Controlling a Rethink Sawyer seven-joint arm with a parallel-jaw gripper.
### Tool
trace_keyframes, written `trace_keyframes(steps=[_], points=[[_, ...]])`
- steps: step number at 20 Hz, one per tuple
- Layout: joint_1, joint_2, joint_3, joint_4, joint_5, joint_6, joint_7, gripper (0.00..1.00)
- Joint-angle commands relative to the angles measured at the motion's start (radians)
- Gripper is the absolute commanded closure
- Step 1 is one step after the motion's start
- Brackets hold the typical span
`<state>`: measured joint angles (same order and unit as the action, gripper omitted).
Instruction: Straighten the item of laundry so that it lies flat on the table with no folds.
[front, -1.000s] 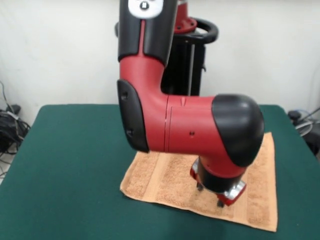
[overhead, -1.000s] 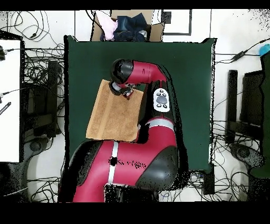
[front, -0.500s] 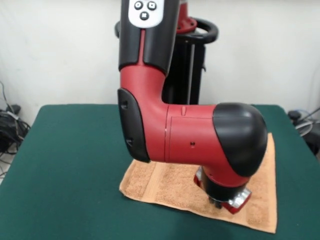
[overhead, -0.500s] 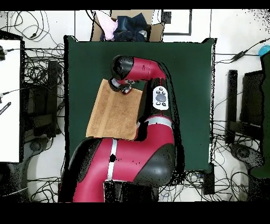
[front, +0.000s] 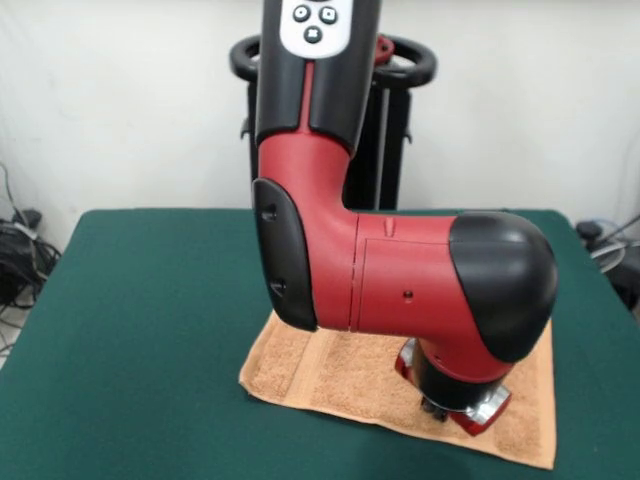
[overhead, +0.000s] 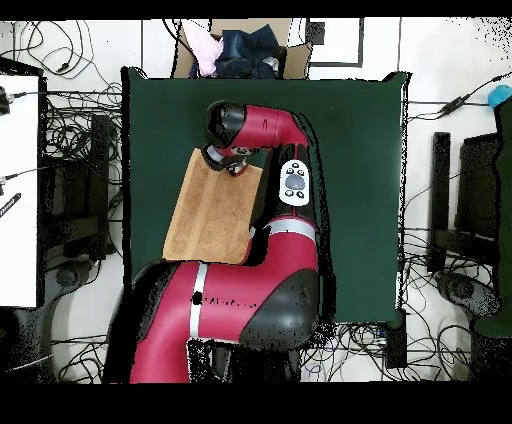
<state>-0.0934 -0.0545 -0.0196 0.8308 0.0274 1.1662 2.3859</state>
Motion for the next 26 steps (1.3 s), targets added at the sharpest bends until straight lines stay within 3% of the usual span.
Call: trace_keyframes(steps=[1,5,6,15,19,21,26], points=[[0.038,0.178,0.018,-0.124,0.058,-0.225,0.369,1.00],[0.072,0.199,-0.016,-0.205,0.072,-0.184,0.449,1.00],[0.073,0.210,-0.013,-0.233,0.080,-0.153,0.440,0.00],[0.069,0.246,-0.002,-0.304,0.075,-0.117,0.450,0.00],[0.074,0.268,-0.010,-0.318,0.064,-0.164,0.476,0.00],[0.075,0.288,-0.007,-0.316,0.066,-0.247,0.525,0.00],[0.079,0.368,-0.010,-0.407,0.033,-0.315,0.524,0.00]])
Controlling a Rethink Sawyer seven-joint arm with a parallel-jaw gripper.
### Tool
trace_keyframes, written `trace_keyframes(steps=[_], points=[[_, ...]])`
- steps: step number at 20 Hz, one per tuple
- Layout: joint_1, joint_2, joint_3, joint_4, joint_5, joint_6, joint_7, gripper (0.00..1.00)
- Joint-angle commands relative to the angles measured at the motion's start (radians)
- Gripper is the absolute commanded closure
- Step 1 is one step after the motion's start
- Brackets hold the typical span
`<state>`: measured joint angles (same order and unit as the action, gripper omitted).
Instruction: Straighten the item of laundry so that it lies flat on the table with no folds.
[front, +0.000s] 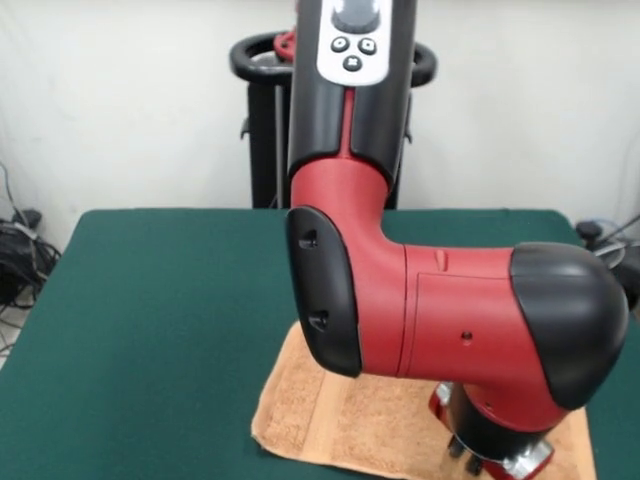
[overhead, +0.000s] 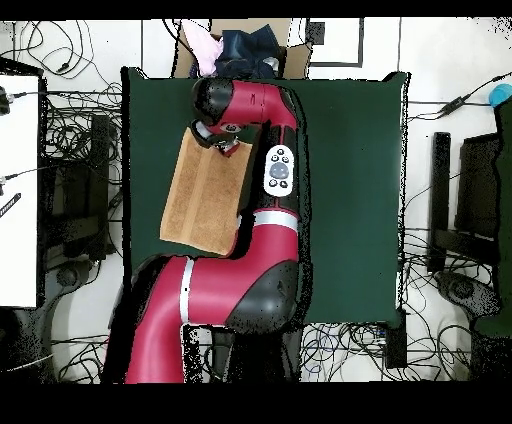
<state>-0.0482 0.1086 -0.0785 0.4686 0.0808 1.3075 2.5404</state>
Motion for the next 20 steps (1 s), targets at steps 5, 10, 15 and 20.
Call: trace_keyframes(steps=[5,10,15,20], points=[[0.037,0.243,0.066,-0.111,-0.017,-0.463,0.408,0.00],[0.043,0.266,0.079,-0.169,-0.004,-0.443,0.458,0.00],[0.047,0.294,0.079,-0.235,-0.005,-0.378,0.473,1.00],[0.027,0.300,0.115,-0.246,0.042,-0.245,0.392,1.00]])
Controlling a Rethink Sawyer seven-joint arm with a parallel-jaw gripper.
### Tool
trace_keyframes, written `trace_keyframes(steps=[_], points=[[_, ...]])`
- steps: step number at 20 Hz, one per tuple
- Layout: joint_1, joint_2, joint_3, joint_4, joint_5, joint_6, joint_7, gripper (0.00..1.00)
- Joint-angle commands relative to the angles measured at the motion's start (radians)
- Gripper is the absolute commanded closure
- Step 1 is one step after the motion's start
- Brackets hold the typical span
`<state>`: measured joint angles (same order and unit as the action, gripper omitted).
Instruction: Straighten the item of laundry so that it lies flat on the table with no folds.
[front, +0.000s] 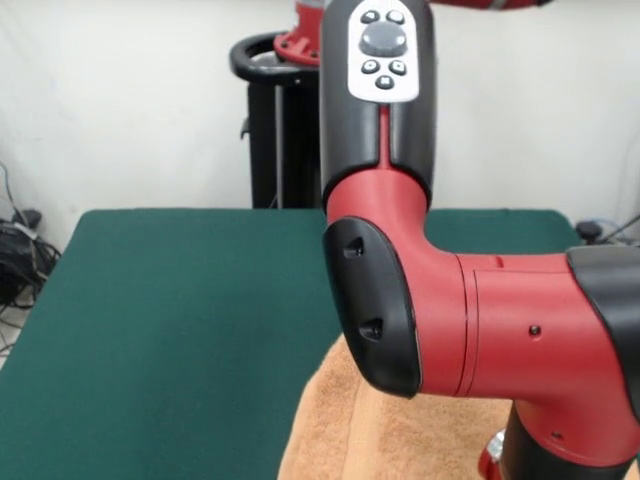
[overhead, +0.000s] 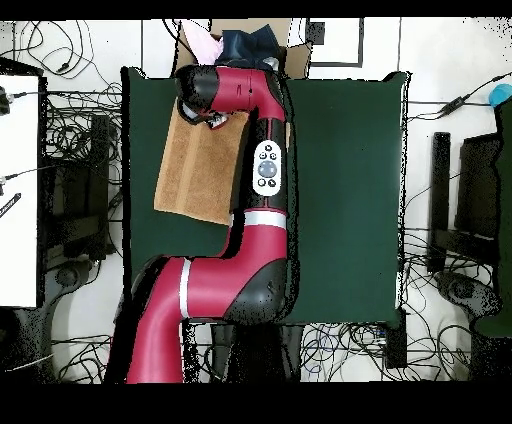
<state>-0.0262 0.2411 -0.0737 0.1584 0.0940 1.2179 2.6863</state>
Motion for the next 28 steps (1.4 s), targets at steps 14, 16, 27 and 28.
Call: trace_keyframes(steps=[14,16,27,28], points=[[-0.004,0.167,0.075,0.047,0.084,-0.047,0.207,1.00],[-0.003,0.144,0.058,0.051,0.091,-0.012,0.214,1.00],[0.001,-0.158,0.027,0.235,0.167,0.229,0.210,1.00],[0.004,-0.191,0.023,0.260,0.173,0.245,0.213,1.00]])
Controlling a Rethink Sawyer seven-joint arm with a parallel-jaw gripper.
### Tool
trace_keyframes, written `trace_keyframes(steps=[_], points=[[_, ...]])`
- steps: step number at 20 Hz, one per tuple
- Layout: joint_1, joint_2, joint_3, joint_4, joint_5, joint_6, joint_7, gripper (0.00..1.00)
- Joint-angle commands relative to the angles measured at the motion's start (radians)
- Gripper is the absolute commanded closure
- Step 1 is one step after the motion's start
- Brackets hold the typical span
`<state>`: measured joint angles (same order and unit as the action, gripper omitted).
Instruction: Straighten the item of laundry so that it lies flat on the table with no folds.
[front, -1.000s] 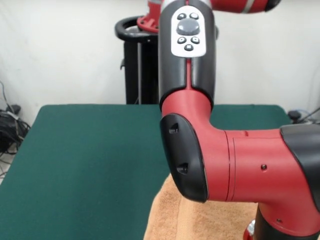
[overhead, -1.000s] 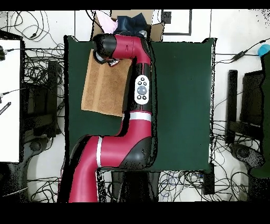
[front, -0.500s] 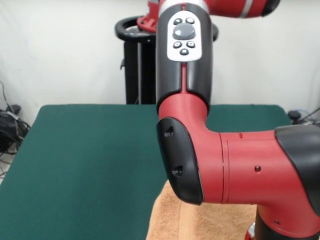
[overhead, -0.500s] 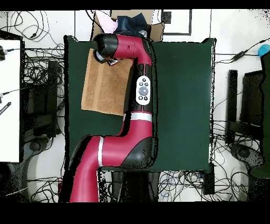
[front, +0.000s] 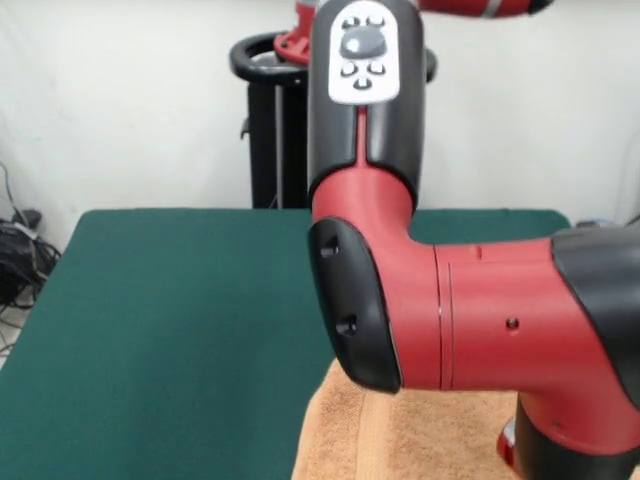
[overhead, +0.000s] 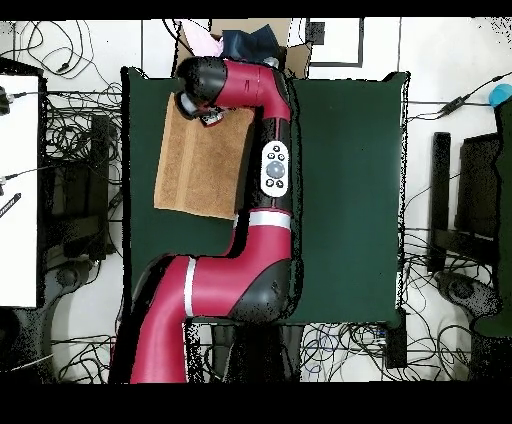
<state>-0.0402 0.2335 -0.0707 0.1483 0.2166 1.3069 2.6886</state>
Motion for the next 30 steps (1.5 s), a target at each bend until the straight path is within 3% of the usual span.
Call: trace_keyframes(steps=[1,9,20,30], points=[[0.021,-0.209,0.017,0.293,0.054,0.161,0.211,1.00],[0.047,-0.384,-0.007,0.483,0.056,0.134,0.211,1.00],[0.043,-0.541,0.013,0.917,0.022,-0.215,0.064,1.00],[-0.017,-0.606,0.054,1.144,-0.051,-0.451,-0.132,1.00]])
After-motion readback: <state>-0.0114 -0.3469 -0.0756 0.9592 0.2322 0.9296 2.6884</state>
